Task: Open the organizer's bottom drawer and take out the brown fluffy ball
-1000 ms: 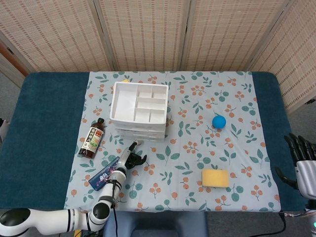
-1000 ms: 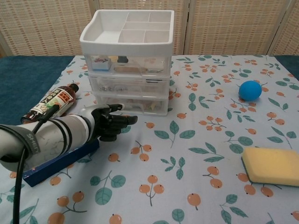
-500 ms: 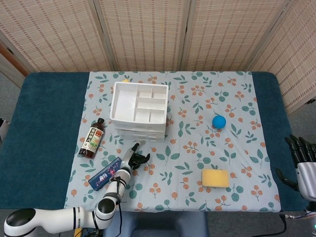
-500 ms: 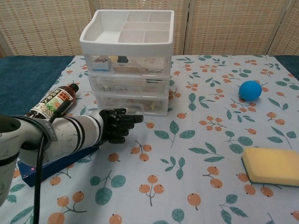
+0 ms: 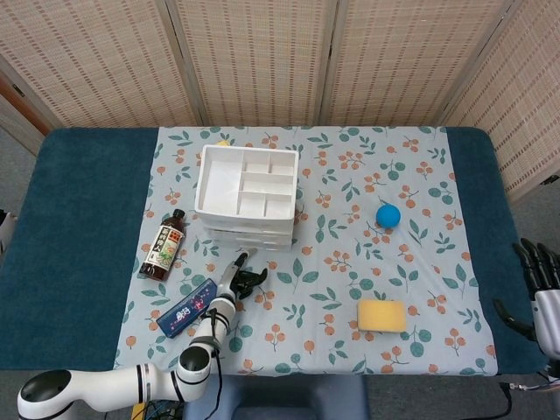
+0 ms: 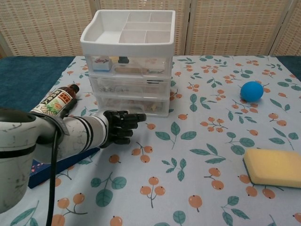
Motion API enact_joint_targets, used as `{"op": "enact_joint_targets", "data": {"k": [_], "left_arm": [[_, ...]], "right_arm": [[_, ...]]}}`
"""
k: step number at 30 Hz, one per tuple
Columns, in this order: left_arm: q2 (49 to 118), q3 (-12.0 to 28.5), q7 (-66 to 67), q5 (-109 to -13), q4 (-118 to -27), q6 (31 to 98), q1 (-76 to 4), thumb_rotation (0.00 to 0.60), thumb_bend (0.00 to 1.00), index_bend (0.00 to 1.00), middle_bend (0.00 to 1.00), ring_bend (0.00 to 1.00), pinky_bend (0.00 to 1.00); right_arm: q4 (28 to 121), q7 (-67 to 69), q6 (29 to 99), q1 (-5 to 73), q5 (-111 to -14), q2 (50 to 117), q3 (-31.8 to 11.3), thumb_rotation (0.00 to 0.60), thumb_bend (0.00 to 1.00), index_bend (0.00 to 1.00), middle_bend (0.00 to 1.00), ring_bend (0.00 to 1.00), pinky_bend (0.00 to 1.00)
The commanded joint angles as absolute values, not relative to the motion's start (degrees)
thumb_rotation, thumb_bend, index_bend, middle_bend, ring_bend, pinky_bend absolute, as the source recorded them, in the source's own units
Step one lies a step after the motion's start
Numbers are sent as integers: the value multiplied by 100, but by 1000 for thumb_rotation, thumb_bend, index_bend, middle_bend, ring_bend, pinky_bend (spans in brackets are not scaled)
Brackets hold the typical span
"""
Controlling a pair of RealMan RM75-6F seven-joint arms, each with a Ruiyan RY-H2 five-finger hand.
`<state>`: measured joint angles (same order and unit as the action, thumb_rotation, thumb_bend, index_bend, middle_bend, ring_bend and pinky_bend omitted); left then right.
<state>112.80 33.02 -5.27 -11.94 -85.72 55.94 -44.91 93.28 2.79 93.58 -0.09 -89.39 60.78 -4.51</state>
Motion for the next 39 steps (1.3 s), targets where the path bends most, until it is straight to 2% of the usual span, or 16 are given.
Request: {"op": "enact_joint_targets", "data": {"k": [1,17,39], "left_arm": [[11303,3353,-534,-1150,-8530,5584,-4479,600,406,111,995,1000,1000],[11452,3719,-850,-998,-8441,5316,-4417,600,406,115,995,1000,1000],[11650,3994,-967,-857,-8147,5336,-4513,600,406,188,995,1000,1000]], "right_arm": [[9287,317,9405,-23,-8974,6100,-460,600,286,0,34,7,67],[9287,296,9445,-38,-8998,6110,-474,600,298,0,34,7,67],[9266,324,9472,-86,-8973,6119,-470,600,299,0,34,7,67]]}}
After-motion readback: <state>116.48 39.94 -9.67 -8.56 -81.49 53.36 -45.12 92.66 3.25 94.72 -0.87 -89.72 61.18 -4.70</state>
